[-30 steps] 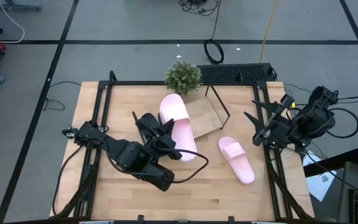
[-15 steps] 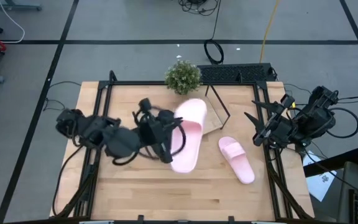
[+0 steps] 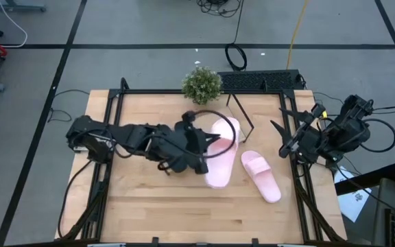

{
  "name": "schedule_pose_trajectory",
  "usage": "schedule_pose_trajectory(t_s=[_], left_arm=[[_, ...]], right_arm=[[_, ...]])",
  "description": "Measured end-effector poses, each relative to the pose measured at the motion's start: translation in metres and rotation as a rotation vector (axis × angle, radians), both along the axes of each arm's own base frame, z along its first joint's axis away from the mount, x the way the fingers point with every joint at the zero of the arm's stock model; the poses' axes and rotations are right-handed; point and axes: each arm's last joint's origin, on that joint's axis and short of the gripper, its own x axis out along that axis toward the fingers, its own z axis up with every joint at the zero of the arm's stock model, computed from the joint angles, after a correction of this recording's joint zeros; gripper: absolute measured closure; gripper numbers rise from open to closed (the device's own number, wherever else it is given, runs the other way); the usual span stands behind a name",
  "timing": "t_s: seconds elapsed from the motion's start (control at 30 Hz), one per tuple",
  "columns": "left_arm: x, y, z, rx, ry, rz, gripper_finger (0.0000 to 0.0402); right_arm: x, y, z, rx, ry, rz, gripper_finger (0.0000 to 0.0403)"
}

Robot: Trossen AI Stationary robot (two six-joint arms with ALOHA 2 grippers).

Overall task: Pick and place slides into the shelf
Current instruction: Put the left pair pink slides on the shelf

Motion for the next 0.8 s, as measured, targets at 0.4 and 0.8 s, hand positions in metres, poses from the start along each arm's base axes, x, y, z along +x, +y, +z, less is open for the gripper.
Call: schedule_pose_trajectory(t_s=[0.4, 0.8], left_arm=[[-0.021, 0.013, -0.071, -0.051, -0.08, 0.043, 0.0401], [-0.006, 0.027, -0.139, -0.086, -0.149, 0.092, 0.0401]], right_arm=[[-0.001, -0.001, 0.0, 0.003, 0.014, -0.022, 0.0206], [0.0, 0.0, 0.0, -0.002, -0.007, 0.011, 0.0206]])
